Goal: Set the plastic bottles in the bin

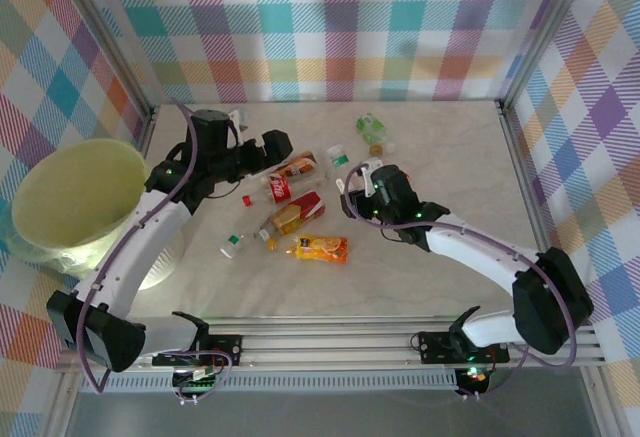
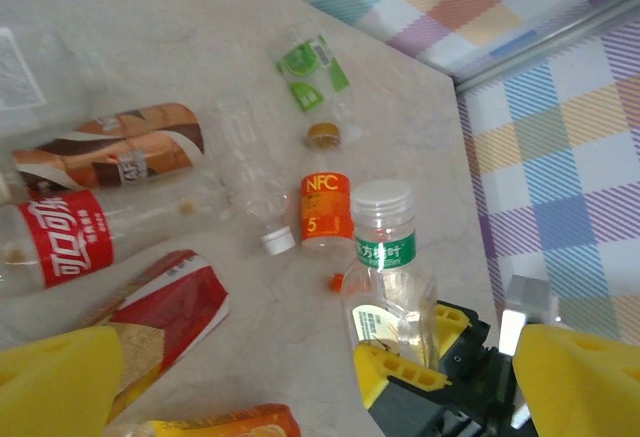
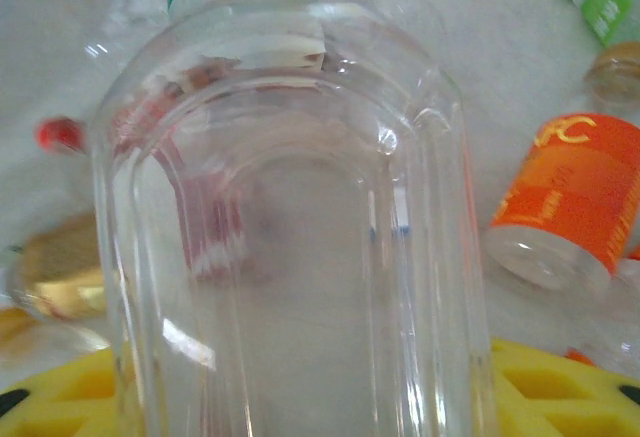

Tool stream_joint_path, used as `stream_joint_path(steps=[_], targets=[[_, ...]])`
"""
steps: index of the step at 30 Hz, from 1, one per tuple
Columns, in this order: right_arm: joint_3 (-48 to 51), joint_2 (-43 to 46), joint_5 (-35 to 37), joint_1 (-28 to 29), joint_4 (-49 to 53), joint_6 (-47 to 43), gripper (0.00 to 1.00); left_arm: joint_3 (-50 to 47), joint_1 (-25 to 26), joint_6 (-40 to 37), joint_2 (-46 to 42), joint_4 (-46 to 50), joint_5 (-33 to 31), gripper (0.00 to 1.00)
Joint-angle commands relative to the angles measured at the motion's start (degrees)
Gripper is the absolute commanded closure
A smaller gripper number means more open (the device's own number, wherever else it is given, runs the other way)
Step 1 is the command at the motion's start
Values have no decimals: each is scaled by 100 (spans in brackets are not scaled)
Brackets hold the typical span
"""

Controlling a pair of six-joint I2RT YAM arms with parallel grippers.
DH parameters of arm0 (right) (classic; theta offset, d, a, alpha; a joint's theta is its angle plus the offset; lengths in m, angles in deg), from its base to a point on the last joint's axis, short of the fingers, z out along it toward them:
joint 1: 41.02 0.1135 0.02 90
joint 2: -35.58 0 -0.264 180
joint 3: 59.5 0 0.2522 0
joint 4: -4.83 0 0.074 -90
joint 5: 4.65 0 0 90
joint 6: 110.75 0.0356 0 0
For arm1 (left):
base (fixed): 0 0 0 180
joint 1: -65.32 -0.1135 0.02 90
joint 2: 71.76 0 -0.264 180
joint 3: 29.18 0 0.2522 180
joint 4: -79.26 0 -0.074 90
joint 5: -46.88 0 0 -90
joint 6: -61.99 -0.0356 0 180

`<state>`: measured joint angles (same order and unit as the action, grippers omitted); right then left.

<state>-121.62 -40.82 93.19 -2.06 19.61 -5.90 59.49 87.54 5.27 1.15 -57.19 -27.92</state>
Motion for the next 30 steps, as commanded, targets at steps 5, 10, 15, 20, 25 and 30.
stream_joint_path(steps=[5,10,15,20,25,30], targets=[[39,309,-725,41,-778,1046,61,-438,411,289,-139,-919,257,0],[-128,345,-1126,42,-976,1554,61,-591,1112,270,-80,-1140,-544,0],[-393,288,-1487,126,-897,1645,61,-607,1395,339,109,-1625,-569,0],[-440,281,-1947,186,-1076,1496,61,-377,1457,399,444,-1581,-452,0],[-342,392,-2201,295,-1479,1247,60,-319,1494,523,643,-1553,-353,2],[-319,433,-2481,339,-1663,1051,59,-391,1505,624,717,-1585,-41,13]])
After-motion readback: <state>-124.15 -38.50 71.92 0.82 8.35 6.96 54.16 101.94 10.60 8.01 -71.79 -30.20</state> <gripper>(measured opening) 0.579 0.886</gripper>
